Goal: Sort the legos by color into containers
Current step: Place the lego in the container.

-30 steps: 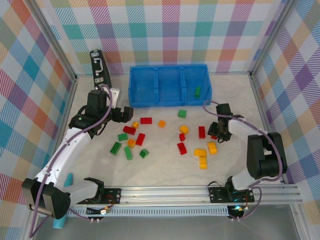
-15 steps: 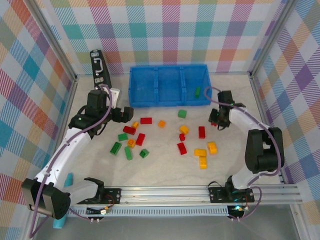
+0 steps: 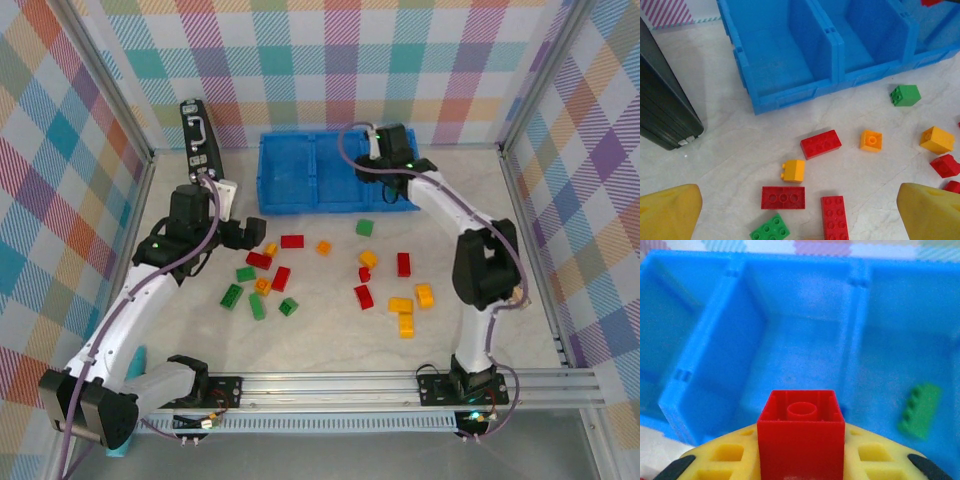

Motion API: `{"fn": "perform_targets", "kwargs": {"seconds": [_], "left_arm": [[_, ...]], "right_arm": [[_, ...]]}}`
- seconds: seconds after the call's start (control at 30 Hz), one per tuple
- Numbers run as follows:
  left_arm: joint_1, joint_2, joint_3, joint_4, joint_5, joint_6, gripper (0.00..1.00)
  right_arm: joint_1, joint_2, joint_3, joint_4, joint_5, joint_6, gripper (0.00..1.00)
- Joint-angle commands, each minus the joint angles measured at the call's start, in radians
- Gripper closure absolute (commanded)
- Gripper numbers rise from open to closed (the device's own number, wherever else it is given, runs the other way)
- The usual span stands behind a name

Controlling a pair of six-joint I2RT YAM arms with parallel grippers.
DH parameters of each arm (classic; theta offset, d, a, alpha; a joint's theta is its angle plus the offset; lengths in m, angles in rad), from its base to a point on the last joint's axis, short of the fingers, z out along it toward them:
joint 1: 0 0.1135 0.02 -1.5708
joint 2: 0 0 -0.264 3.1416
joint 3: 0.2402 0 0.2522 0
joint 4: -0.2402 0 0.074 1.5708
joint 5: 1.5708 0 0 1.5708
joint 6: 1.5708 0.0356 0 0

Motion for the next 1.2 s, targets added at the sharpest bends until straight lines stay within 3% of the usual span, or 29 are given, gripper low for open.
{"fn": "perform_targets", "kwargs": {"seconds": [0.0, 0.13, 0.27, 0.67, 1.17], "left_arm": [[0.009, 0.004, 0.106, -0.075, -0.045, -0.003, 0.00], [0.011, 0.032, 0.279, -0.174, -0.083, -0.003, 0.00], [0.046, -0.005, 0.346, -0.165, -0.020, -0.039, 0.00], [0.049, -0.076, 0.338, -0.152, 0.019, -0.024, 0.00], [0.039, -0.125, 0.280, -0.124, 0.008, 0.001, 0.00]], "right_arm": [[0.034, 0.078, 0.113, -0.010, 0.008, -0.083, 0.71], [0.065, 0.181, 0.224, -0.060, 0.038, -0.103, 0.70], [0.095, 0.248, 0.285, -0.093, 0.084, -0.114, 0.67], [0.128, 0.420, 0.417, -0.188, 0.172, -0.086, 0.66], [0.129, 0.491, 0.504, -0.233, 0.163, -0.082, 0.47]]}}
